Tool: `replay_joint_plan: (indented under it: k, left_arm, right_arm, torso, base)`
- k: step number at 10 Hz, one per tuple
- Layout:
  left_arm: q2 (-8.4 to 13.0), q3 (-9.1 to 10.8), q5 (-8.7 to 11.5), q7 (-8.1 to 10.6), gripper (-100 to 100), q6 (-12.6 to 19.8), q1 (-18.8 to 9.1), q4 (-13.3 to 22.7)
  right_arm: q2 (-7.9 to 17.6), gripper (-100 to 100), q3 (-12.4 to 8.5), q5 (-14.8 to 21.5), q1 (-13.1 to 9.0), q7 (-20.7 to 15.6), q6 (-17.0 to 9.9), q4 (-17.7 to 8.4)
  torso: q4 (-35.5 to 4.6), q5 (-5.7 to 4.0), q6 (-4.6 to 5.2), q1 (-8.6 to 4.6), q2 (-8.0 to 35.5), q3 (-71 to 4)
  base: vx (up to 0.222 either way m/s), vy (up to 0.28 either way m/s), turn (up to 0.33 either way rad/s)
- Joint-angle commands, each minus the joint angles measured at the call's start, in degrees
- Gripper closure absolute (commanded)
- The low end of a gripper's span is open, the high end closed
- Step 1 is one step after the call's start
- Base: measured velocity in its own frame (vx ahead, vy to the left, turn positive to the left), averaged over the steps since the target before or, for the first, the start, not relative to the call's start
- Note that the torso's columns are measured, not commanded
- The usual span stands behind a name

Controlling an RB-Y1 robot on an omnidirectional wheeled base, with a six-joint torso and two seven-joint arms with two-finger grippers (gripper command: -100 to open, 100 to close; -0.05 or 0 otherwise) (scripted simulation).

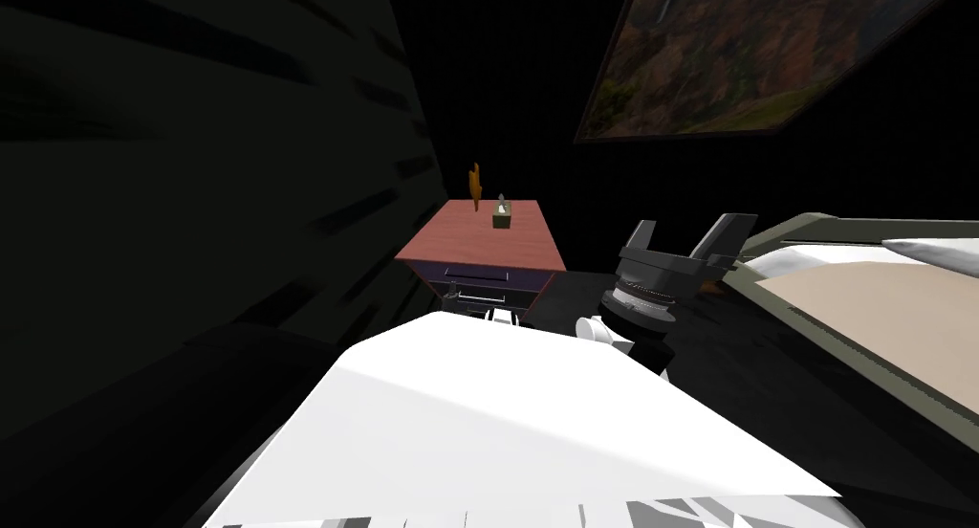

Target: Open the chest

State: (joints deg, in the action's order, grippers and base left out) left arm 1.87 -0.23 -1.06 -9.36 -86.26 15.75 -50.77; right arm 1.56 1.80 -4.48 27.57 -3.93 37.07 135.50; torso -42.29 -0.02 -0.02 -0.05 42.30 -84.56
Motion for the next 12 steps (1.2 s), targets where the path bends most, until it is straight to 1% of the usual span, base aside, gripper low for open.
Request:
replay_joint_plan:
  k: [1, 4, 6, 7, 8, 9, 10, 12]
  left_arm:
    - [2.4, -0.24, -0.1, -0.08, -100, 0.2, 0.1, -0.4]
    - [5.6, -0.37, -0.2, -0.2, -100, 0.8, -0.2, -1.1]
    - [5.0, -0.67, -0.4, -0.47, -100, 2.1, -0.9, -2.5]
    - [5.9, -0.79, -0.5, -0.59, -100, 2.7, -1.2, -3.1]
    - [6.0, -0.93, -0.5, -0.71, -100, 3.4, -1.6, -3.7]
    - [3.8, -1.03, -0.6, -0.8, -100, 3.9, -1.8, -4.1]
    - [2.8, -1.05, -0.6, -0.82, -100, 4.0, -1.9, -4.2]
    - [0.2, -1.09, -0.6, -0.85, -100, 4.1, -2.0, -4.4]
  right_arm:
    - [0.0, 0, 0.0, 0.0, 0.0, 0.0, 0.0, 0.0]
    - [0.0, 0, 0.0, 0.0, 0.0, 0.0, 0.0, 0.0]
    - [0.0, 0, 0.0, 0.0, 0.0, 0.0, 0.0, 0.0]
    - [0.0, 0, 0.0, 0.0, 0.0, 0.0, 0.0, 0.0]
    - [0.0, 0, 0.0, 0.0, 0.0, 0.0, 0.0, 0.0]
    - [0.0, 0, 0.0, 0.0, 0.0, 0.0, 0.0, 0.0]
    - [0.0, 0, 0.0, 0.0, 0.0, 0.0, 0.0, 0.0]
    - [0.0, 0, 0.0, 0.0, 0.0, 0.0, 0.0, 0.0]
  torso:
    - [0.0, 0.0, 0.07, -0.04, 0.2, 0.1]
    - [0.0, 0.0, 0.02, -0.03, 0.1, 0.1]
    - [0.0, -0.04, 0.03, -0.24, 0.0, 0.0]
    - [0.0, -0.05, 0.02, -0.19, 0.0, 0.0]
    - [0.0, 0.0, 0.02, -0.01, 0.0, 0.0]
    - [0.0, 0.03, 0.02, 0.07, -0.1, 0.0]
    - [0.0, 0.03, 0.02, 0.03, 0.0, 0.0]
    - [0.0, 0.11, 0.01, 0.37, -0.1, -0.1]
  base:
    - [0.01, -0.011, -0.018]
    - [-0.013, -0.041, 0.004]
    - [-0.039, -0.15, -0.005]
    - [-0.034, -0.156, -0.005]
    - [-0.022, -0.16, -0.004]
    - [-0.059, -0.172, -0.003]
    - [-0.033, -0.122, -0.001]
    - [0.003, -0.03, -0.001]
